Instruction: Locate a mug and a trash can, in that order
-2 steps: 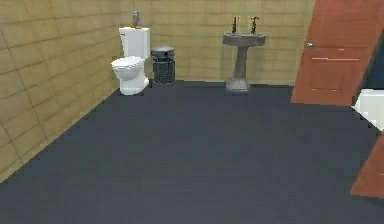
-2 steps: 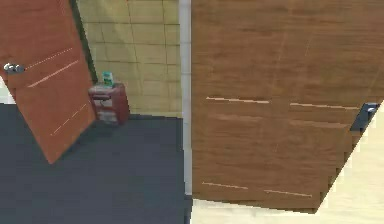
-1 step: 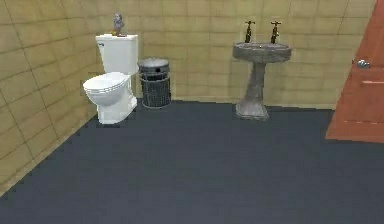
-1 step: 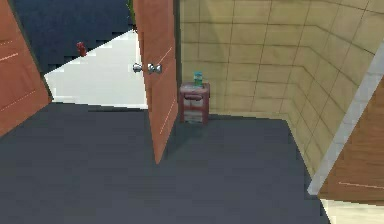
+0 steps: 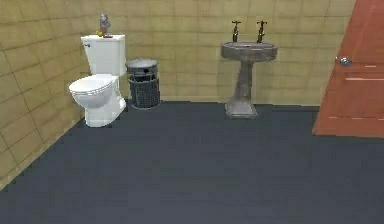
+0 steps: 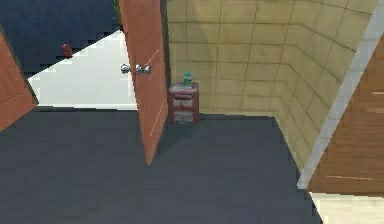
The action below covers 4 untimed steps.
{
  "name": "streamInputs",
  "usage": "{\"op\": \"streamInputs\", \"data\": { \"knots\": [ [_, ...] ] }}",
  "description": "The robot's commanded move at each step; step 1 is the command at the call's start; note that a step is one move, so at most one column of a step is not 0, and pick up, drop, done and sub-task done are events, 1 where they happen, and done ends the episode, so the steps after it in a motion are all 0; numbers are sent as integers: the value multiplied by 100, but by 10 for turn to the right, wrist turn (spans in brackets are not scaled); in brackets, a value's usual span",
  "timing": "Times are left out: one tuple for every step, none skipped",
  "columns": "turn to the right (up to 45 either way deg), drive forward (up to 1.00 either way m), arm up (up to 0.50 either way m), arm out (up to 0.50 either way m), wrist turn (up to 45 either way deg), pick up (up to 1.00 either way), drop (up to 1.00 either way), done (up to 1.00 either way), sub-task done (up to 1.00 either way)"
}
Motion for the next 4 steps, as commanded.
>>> {"op": "streamInputs", "data": {
  "knots": [
    [0, 100, 0, 0, 0, 0, 0, 0, 0],
    [0, 100, 0, 0, 0, 0, 0, 0, 0],
    [-360, 0, 0, 0, 0, 0, 0, 0, 0],
    [0, 0, 0, 0, 0, 0, 0, 100, 0]
  ]
}}
